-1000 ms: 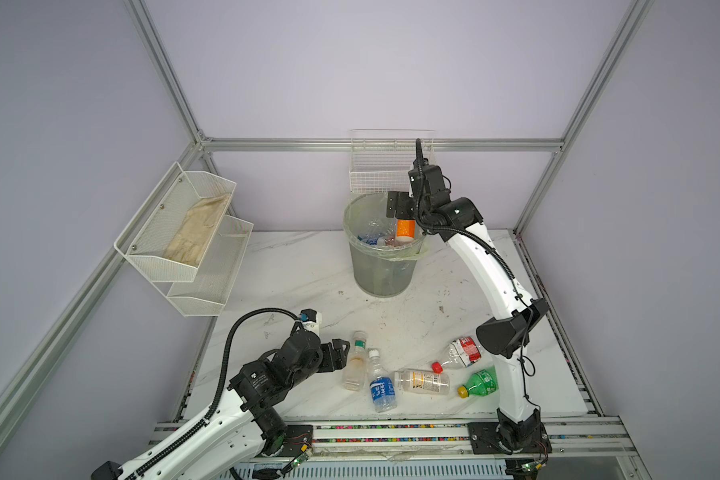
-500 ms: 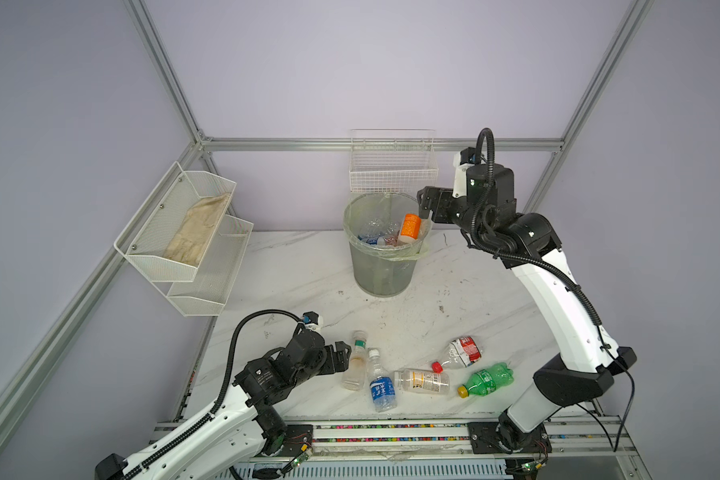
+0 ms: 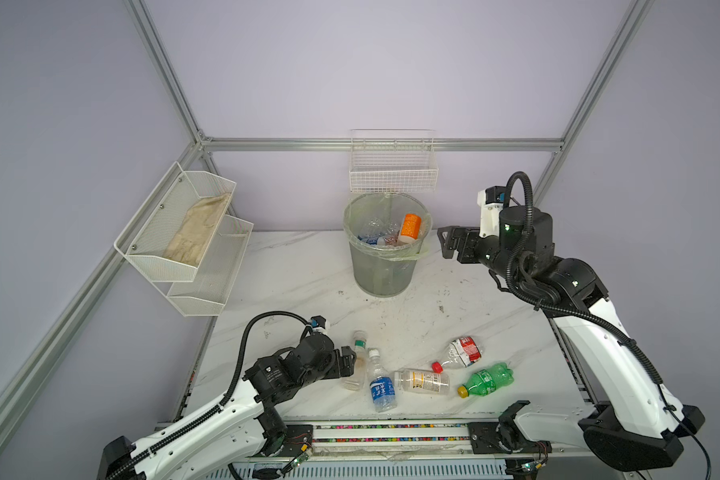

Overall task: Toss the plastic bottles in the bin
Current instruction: 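Release the orange-label bottle into the bin and withdraw the right gripper, then lower the left gripper onto the green-cap clear bottle and close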

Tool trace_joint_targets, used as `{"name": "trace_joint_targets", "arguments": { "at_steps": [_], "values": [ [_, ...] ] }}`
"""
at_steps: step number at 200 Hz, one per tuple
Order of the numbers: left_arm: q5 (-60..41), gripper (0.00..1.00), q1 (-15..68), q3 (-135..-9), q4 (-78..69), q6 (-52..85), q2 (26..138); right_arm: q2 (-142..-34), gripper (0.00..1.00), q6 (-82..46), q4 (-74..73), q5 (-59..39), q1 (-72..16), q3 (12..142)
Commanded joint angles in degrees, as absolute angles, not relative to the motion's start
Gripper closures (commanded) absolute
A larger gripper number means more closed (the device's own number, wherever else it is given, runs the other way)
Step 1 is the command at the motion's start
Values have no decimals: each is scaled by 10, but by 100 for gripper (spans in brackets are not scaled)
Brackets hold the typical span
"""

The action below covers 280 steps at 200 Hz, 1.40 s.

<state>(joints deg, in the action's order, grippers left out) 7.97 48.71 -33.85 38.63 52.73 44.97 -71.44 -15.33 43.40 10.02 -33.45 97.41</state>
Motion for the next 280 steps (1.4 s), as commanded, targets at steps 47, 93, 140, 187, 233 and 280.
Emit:
{"name": "trace_joint_targets", "arguments": {
  "at_steps": [47,93,140,187,233,280],
  "values": [
    [94,7,519,-349,363,539,541,-634,3,-204,399,85,-336,811],
    [100,8,537,-362,342,542,589,-587,3,-228,392,70,-336,719],
    [98,8,548,-376,326,542,633,-561,3,-243,386,59,-336,674],
    [97,9,552,-383,311,542,669,-553,3,-245,389,62,-336,655],
    [95,10,552,-379,295,544,693,-548,3,-245,387,63,-336,643],
    [102,13,552,-380,291,542,710,-551,3,-244,381,61,-336,633]
  ]
}}
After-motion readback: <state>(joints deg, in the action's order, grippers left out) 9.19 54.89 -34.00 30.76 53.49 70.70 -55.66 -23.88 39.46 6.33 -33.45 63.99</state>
